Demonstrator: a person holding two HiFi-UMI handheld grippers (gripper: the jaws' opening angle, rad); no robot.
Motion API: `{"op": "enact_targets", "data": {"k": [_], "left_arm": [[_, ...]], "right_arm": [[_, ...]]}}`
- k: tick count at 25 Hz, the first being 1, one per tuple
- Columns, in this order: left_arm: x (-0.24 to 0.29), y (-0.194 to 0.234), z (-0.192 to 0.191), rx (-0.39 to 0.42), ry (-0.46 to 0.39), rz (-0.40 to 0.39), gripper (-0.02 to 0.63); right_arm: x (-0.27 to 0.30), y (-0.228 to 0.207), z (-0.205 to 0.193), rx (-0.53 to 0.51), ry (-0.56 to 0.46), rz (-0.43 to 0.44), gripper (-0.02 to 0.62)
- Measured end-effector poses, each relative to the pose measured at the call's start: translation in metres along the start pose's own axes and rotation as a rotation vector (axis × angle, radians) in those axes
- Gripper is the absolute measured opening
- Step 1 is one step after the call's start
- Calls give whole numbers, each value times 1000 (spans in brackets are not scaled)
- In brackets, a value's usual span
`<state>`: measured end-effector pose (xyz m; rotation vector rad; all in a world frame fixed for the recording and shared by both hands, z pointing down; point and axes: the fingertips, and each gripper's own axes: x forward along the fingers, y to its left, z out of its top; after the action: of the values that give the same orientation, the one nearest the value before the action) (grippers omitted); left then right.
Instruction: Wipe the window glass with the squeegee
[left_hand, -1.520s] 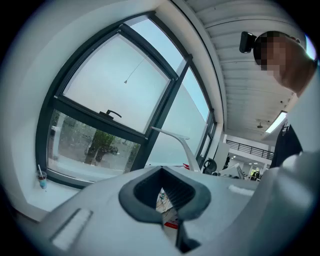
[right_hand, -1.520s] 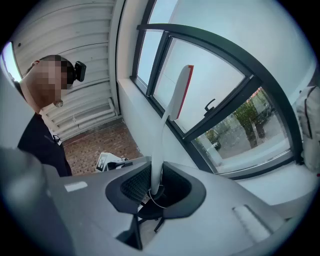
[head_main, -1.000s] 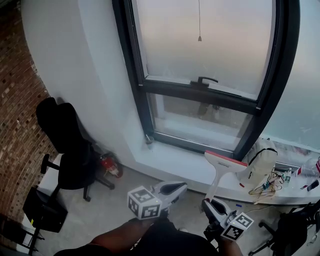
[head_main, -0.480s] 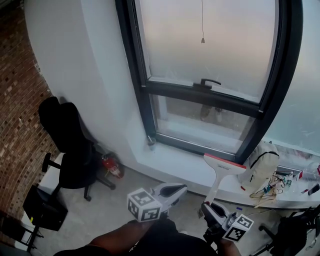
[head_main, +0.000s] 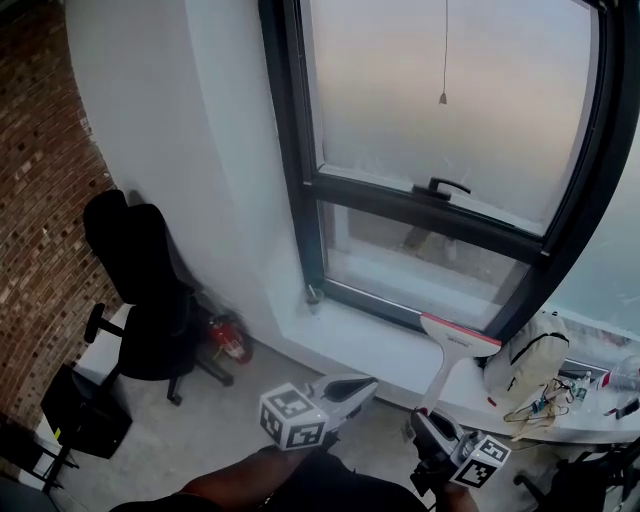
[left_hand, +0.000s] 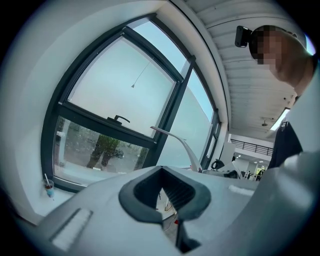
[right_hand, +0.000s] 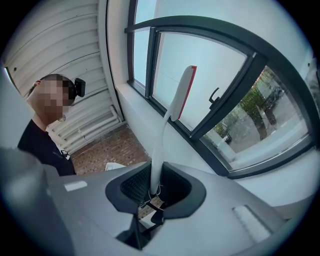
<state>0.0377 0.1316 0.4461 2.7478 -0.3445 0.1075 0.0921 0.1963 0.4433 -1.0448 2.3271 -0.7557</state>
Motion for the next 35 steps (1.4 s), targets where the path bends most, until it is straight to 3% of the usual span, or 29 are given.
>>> {"op": "enact_targets", "data": {"k": [19, 29, 35], "left_arm": [[-18, 192, 82, 36, -11, 0, 0], [-36, 259, 110, 89, 16, -44, 0], [-38, 284, 117, 65, 15, -45, 0]], "right_arm": [[233, -84, 56, -32, 36, 61, 92], [347, -115, 92, -98, -8, 104, 91], [396, -127, 118, -111, -2, 136, 91]]}}
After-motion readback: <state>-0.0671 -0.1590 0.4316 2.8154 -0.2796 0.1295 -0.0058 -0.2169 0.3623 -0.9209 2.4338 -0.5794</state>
